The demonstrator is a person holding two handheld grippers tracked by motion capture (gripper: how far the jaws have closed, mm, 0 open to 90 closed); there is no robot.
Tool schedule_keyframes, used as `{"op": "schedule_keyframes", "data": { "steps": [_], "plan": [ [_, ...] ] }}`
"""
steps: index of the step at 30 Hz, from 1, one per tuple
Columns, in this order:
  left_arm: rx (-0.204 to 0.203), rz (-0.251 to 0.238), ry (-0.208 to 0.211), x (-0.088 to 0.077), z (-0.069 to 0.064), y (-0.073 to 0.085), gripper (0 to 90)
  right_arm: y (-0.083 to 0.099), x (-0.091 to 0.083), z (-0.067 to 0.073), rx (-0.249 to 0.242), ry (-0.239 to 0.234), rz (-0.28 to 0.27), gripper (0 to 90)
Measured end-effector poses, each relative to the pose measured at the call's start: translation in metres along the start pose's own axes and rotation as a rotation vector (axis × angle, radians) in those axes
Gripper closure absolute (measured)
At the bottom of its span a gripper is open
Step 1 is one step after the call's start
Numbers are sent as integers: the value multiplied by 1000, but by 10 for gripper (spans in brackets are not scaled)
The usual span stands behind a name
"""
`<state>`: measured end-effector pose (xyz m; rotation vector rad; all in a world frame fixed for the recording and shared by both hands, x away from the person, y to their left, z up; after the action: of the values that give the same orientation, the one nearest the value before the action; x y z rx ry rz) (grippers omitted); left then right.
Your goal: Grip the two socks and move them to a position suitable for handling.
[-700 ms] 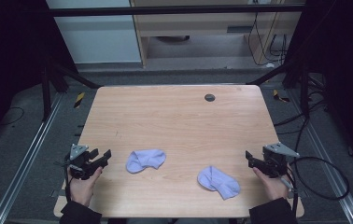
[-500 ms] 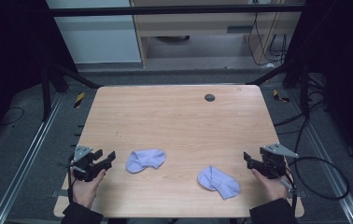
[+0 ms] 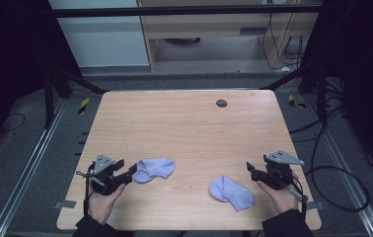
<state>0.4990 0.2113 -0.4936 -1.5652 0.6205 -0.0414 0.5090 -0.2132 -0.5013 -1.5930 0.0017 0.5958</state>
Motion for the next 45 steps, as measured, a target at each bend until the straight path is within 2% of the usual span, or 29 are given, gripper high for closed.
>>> {"op": "schedule_keyframes", "data": {
  "steps": [2, 5, 8, 11, 12, 18, 24, 25, 30, 33, 34, 35, 36, 37, 38, 39, 40, 45],
  "plan": [
    [17, 6, 18, 2, -9, 0, 427, -4, -4, 4, -4, -9, -9, 298],
    [26, 9, 25, 5, -15, 0, 428, -5, -6, 7, -8, -21, -7, 317],
    [41, 16, 32, 10, -25, 0, 431, -3, -10, 13, -52, -44, 14, 363],
    [55, 14, 40, 12, -31, -1, 432, -1, -11, 17, -59, -52, 29, 363],
    [57, 12, 51, 13, -37, -2, 433, 1, -11, 20, -74, -57, 33, 364],
    [65, 12, 81, 21, -54, -4, 438, 4, -13, 29, -80, -75, 43, 398],
    [90, 21, 103, 27, -69, -3, 446, 9, -15, 37, -88, -91, 67, 426],
    [87, 18, 116, 29, -75, -4, 451, 10, -16, 41, -79, -100, 73, 435],
    [93, 21, 137, 34, -87, -4, 463, 16, -18, 49, -85, -133, 93, 464],
    [97, 29, 157, 39, -99, -3, 479, 20, -20, 55, -84, -152, 107, 502],
    [97, 29, 157, 39, -99, -3, 482, 20, -20, 55, -84, -152, 107, 502],
    [108, 35, 166, 41, -105, -2, 484, 22, -21, 57, -82, -164, 114, 523],
    [108, 35, 166, 41, -105, -2, 487, 22, -21, 57, -82, -164, 114, 523],
    [118, 43, 176, 44, -112, 0, 489, 24, -23, 59, -78, -174, 122, 540],
    [118, 43, 176, 44, -112, 0, 492, 25, -23, 60, -76, -178, 128, 549],
    [126, 50, 183, 47, -118, 1, 495, 26, -24, 60, -80, -183, 128, 555],
    [126, 50, 183, 47, -118, 1, 498, 27, -24, 61, -80, -188, 130, 562],
    [143, 76, 201, 54, -136, 8, 511, 31, -28, 66, -77, -212, 142, 588]
  ]
}}
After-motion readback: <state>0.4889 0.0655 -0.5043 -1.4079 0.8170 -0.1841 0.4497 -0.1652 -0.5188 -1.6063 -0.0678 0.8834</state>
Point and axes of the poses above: each handheld gripper's, and its own axes: x roughly forward along the jaws, y roughly out of its underside, z roughly to its left, the point moved 9 cm from there along x, roughly forward along the jaws, and after that the axes turned 11 degrees about -z, right-handed, at the moved point
